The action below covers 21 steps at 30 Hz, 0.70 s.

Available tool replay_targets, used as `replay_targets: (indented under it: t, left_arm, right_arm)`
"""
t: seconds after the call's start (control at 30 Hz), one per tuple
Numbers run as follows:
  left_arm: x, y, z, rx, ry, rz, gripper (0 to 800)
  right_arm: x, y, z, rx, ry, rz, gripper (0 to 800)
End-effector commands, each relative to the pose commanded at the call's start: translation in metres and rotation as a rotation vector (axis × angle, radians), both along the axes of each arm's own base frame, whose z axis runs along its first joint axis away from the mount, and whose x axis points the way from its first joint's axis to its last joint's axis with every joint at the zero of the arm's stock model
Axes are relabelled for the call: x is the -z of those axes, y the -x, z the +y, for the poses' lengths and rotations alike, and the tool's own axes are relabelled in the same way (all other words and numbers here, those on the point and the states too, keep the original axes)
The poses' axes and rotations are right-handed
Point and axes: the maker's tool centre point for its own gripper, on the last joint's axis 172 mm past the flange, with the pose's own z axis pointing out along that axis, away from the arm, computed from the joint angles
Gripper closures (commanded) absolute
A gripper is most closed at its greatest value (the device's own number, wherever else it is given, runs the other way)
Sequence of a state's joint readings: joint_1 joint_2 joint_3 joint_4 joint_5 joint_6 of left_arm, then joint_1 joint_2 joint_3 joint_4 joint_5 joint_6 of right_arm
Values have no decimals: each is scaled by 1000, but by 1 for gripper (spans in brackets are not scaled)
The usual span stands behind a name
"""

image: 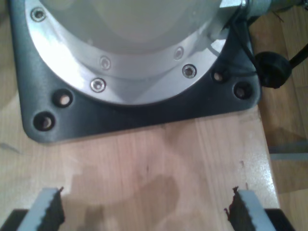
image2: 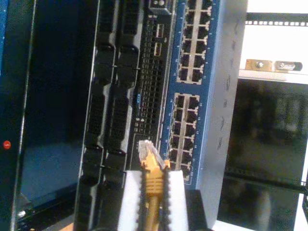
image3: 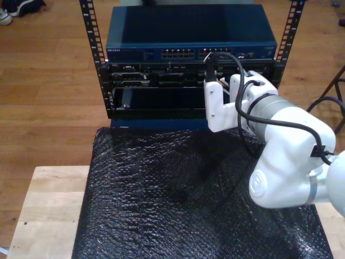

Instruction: Grab the cable and plug it in

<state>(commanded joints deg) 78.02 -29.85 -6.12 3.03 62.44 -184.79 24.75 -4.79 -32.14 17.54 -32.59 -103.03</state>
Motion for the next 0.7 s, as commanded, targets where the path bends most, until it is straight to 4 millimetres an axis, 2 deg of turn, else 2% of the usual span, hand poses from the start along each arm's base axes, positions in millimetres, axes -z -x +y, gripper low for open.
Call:
replay_targets:
  t: [0.1, 0.37, 0.43, 0.6, 0.7]
  left_arm:
    - [0, 0, 0, 0, 0, 0, 0]
    - [0, 0, 0, 0, 2, 0, 0]
    - [0, 0, 0, 0, 0, 0, 0]
    - [0, 0, 0, 0, 0, 0, 0]
    - [0, 0, 0, 0, 0, 0, 0]
  right_arm:
    - [9, 1, -1, 1, 9, 7, 800]
    - [0, 0, -9, 31, 0, -87, 800]
    - [-8, -6, -6, 29, -8, -93, 800]
    - [-5, -24, 2, 29, -9, -88, 800]
    - [7, -39, 5, 35, -3, -80, 800]
